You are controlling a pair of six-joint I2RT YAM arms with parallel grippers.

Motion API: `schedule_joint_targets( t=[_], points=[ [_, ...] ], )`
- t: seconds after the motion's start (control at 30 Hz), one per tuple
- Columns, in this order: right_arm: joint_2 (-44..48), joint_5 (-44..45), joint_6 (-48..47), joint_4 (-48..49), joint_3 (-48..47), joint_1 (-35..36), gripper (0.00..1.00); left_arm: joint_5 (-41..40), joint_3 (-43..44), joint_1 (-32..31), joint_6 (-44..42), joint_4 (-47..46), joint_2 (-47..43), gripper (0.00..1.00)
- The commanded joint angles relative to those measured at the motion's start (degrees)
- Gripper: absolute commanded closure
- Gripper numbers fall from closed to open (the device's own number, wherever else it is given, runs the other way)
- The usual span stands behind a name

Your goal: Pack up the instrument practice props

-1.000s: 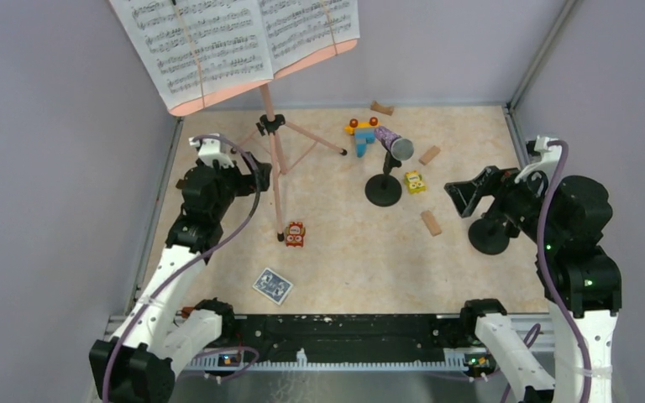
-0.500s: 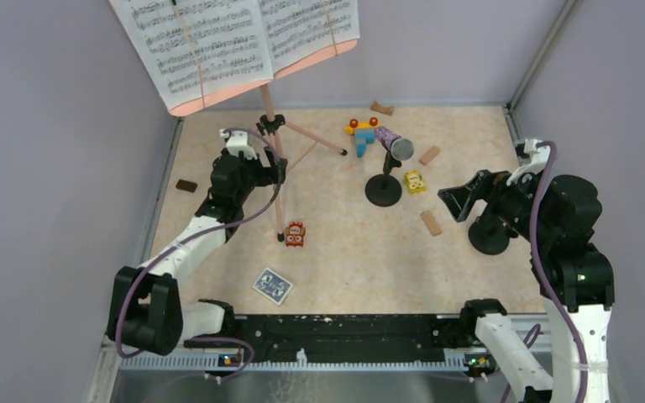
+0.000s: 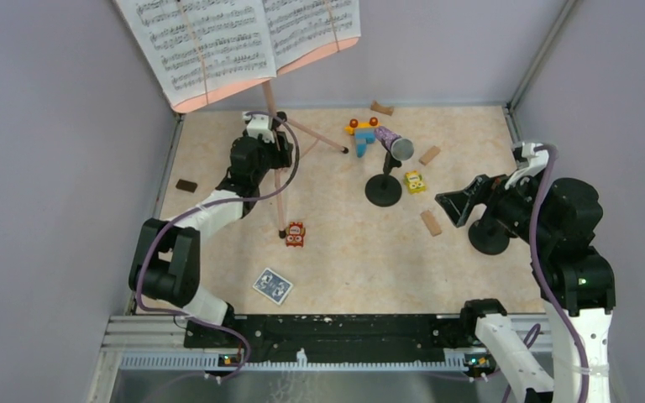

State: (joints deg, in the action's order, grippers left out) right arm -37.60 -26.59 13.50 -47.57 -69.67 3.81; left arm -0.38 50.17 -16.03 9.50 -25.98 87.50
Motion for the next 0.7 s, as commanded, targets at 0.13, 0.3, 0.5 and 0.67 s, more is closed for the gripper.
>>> schedule_joint_targets(
  t=[0.13,0.3,0.5,0.67],
  points=[
    [0.10,0.75,-3.07,0.31,-2.32,2.89,0.10,-1.81,6.89,-0.05,-2.71,-4.34,3.82,0.34],
    [0.19,0.47,-3.21,0.46,-2.09,3.11,0.10,-1.38,9.13,-0.05,-3.99,-4.22,5.44,0.39],
    [0.31,0.97,-3.43,0.35,-1.65,3.39,0.10,2.32,12.14,-0.04,-5.68,-1.21,7.24,0.63],
    [0.57,1.53,-3.51,0.23,-1.57,3.48,0.10,8.39,11.72,-0.05,-7.78,0.10,6.83,0.87]
  ],
)
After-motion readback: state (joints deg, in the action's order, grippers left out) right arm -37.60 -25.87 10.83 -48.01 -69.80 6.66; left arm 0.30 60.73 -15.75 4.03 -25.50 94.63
